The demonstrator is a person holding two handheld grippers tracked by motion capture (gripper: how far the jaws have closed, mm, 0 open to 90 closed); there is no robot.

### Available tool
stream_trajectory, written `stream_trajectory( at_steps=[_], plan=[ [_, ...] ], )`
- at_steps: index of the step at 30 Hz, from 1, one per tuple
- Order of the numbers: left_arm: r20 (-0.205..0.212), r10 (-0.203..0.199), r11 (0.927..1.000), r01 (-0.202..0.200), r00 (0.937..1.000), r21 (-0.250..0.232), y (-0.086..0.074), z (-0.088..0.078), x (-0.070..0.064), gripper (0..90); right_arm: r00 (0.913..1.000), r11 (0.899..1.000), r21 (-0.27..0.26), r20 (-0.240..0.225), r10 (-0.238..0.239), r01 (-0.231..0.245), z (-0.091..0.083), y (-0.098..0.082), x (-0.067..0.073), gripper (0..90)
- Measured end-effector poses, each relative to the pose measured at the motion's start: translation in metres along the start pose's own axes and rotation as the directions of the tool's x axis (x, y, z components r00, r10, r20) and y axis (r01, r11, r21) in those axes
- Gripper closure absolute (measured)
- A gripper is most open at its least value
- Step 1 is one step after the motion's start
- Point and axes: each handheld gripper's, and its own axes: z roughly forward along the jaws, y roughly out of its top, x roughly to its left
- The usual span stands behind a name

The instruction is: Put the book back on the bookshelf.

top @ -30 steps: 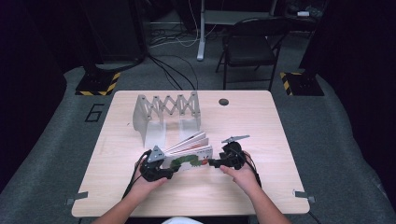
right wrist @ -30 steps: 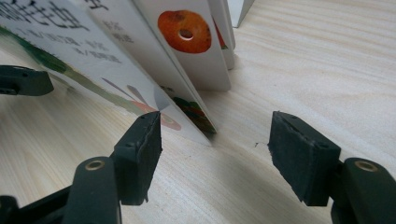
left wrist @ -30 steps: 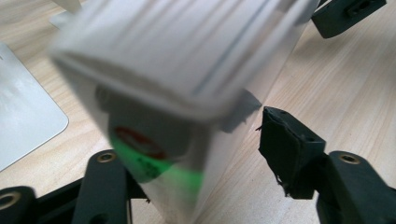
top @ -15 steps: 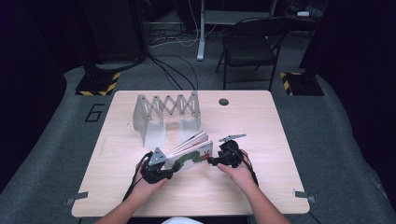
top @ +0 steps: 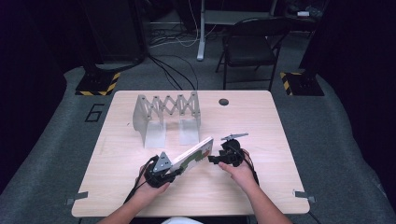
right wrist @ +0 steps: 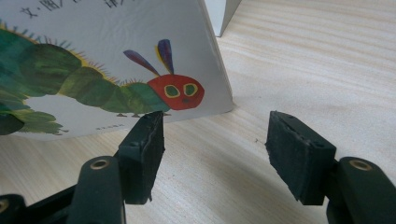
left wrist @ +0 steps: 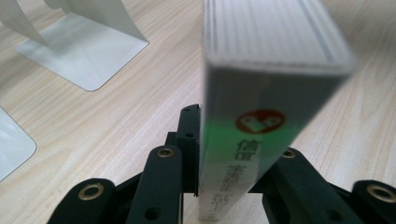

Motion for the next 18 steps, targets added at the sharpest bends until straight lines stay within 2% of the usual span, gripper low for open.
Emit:
stream_trajectory(
  at_steps=[1, 4, 6, 8, 9, 14, 18],
  plan=[
    [0.009, -0.001, 1.0, 0.001, 1.0, 0.007, -0.0001, -0.0012, 0.002, 74.4, 1.0, 1.0, -0.002, 0.004, -0.005, 0.005, -0.0002, 0.0, -0.0007, 36.6],
    [0.015, 0.002, 1.0, -0.002, 0.9999, 0.01, -0.0017, -0.0037, 0.0026, 74.3, 0.9995, 0.999, 0.009, 0.003, 0.033, -0.033, -0.0024, -0.0002, -0.0002, 36.6],
    [0.04, 0.012, 0.9993, -0.014, 0.9991, 0.034, -0.0013, -0.0067, 0.0015, 73.8, 0.9998, 1.0, -0.011, 0.003, 0.02, -0.02, -0.0019, -0.0004, -0.0023, 36.5],
    [0.043, 0.017, 0.9992, -0.018, 0.9989, 0.037, -0.0018, -0.0079, 0.0008, 73.4, 0.9998, 1.0, -0.009, 0.005, 0.018, -0.018, -0.0026, -0.0003, -0.003, 36.5],
    [0.042, 0.021, 0.9992, -0.022, 0.9989, 0.035, -0.002, -0.0081, 0.0006, 72.9, 0.9994, 0.999, 0.001, 0.006, 0.034, -0.034, -0.0035, -0.0003, -0.002, 36.5],
    [0.057, 0.018, 0.999, -0.02, 0.9982, 0.04, -0.0018, -0.0081, 0.0022, 69.5, 0.9996, 1.0, -0.019, 0.019, 0.02, -0.019, -0.0029, -0.0001, -0.0041, 35.8],
    [0.045, 0.011, 0.9993, -0.013, 0.9989, 0.036, -0.0017, -0.0057, 0.003, 66.6, 0.9995, 1.0, -0.012, 0.017, 0.028, -0.028, -0.002, -0.0002, -0.0036, 35.7]
  ],
)
